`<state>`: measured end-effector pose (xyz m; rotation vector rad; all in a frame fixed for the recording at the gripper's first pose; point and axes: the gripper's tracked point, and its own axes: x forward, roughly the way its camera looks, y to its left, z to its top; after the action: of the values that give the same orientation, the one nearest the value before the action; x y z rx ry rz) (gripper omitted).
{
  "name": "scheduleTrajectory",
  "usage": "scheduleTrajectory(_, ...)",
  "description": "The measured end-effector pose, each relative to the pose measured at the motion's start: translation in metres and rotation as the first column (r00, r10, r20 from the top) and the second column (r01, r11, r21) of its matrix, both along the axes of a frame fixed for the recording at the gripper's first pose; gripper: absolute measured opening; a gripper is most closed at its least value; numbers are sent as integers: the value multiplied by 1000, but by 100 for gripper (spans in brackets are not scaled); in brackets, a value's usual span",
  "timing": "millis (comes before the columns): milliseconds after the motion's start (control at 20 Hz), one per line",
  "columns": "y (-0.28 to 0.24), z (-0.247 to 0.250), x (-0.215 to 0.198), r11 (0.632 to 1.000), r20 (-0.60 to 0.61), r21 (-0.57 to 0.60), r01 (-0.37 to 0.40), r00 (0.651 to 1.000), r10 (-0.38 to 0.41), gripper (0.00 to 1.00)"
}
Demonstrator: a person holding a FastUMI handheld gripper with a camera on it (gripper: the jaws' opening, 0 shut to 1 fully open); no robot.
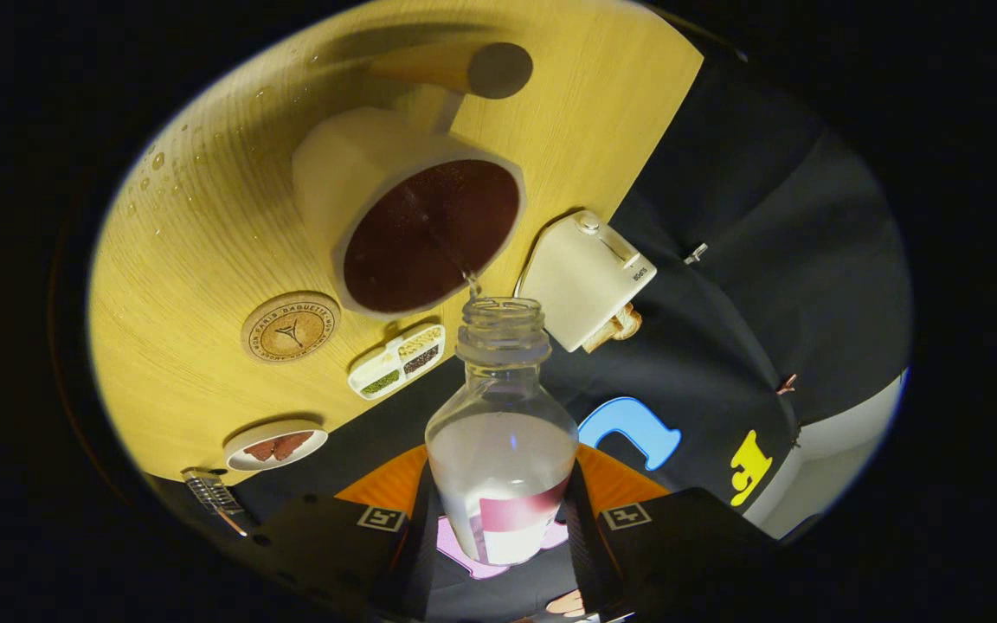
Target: Take the bottle from table, then pour the juice into the cup, finally place the bottle on the coaster
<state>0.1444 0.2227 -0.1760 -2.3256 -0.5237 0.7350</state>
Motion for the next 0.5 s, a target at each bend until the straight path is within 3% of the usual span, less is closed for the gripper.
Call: scheduleTrajectory(500, 6, 7, -2, 997, 28, -49, -56, 998, 57, 66)
